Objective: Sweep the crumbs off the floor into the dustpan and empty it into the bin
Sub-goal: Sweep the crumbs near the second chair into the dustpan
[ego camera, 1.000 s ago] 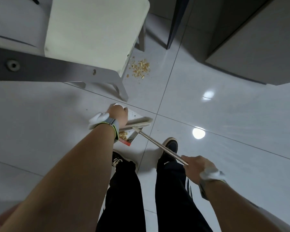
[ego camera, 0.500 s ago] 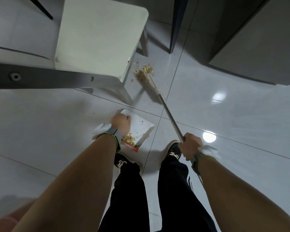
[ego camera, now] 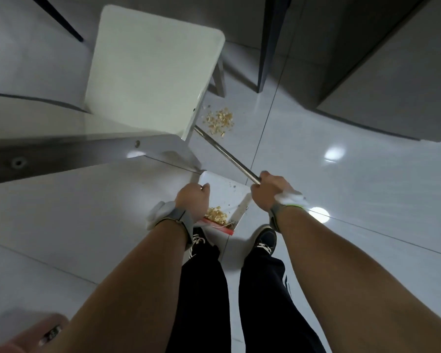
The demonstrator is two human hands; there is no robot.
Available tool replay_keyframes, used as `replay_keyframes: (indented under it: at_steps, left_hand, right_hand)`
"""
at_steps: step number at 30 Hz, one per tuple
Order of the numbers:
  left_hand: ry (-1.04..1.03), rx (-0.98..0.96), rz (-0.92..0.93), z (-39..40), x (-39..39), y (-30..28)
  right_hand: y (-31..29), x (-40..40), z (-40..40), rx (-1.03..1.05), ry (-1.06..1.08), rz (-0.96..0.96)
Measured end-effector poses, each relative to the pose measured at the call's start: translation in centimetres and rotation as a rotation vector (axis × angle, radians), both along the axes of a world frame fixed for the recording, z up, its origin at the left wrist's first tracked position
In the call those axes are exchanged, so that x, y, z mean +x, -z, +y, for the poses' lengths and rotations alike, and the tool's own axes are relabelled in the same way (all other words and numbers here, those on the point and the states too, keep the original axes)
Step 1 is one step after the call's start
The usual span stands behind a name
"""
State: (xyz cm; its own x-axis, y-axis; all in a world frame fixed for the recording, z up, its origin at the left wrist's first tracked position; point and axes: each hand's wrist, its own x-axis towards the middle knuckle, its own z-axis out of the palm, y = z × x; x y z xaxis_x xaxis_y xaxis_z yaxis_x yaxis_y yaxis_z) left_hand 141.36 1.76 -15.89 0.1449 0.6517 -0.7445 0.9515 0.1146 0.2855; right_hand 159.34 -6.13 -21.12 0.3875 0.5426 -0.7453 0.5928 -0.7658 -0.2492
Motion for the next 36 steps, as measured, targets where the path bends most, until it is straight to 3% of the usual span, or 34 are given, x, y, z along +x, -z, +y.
replay_keyframes:
  at_steps: [5, 10, 14, 17, 23, 29, 32, 36]
  left_hand:
    - [0.004, 0.045, -0.020, 0.9, 1.4, 2.0]
    - [0.018, -0.043, 0.001, 2.1, 3.4, 4.8]
    - [0.039, -0.015, 0.002, 1.9, 4.8, 6.1]
    - [0.059, 0.007, 0.017, 2.7, 4.8, 6.7]
    - [0.035, 0.011, 0.046, 3.0, 4.9, 6.7]
    - [0.084, 0.083, 0.205, 1.6, 6.8, 5.9]
    - [0.126, 0.104, 0.215, 1.0, 7.0, 6.1]
    - [0.137, 0.132, 0.192, 0.5, 6.5, 7.1]
  right_hand:
    - [3.5, -3.0, 8.1, -0.022, -0.070, -0.051]
    - [8.6, -3.1, 10.4, 0.038, -0.180, -0.062]
    - [11.7, -3.1, 12.9, 0.103, -0.051, 0.025]
    - [13.1, -3.4, 13.9, 0.041, 0.015, 0.071]
    - [10.5, 0.6, 5.3, -0.140, 0.041, -0.012]
    - [7.1, 4.2, -5.9, -0.080, 0.153, -0.035]
    - [6.1, 3.8, -5.2, -0.020, 0.106, -0.039]
    - [6.9, 1.7, 3.1, 0.082, 0.003, -0.062]
